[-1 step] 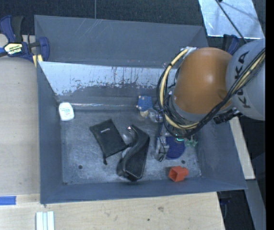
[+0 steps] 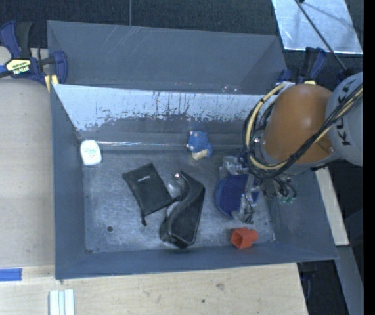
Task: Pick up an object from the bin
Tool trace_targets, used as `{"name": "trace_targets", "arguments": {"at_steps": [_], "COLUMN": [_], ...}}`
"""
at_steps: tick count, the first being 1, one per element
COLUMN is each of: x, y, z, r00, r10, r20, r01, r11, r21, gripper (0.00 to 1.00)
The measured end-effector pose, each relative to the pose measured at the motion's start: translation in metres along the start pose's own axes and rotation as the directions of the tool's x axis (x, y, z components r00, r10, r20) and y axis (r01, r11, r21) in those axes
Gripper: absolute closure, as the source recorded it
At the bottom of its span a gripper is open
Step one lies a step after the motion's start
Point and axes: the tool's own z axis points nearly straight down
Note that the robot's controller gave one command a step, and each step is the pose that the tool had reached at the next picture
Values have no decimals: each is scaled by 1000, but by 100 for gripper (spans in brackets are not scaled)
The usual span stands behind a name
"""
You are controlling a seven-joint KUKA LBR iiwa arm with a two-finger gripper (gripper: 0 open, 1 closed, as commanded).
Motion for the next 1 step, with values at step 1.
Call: {"name": "trace_targets", "arguments": {"at_steps": [1], "x": [-25], "y": [-26], "z": [31], "r00": [993], "r10": [120], "r20": [6], "r01": [-120], "r11": [993], "r21": [-7], "gripper": [0]}}
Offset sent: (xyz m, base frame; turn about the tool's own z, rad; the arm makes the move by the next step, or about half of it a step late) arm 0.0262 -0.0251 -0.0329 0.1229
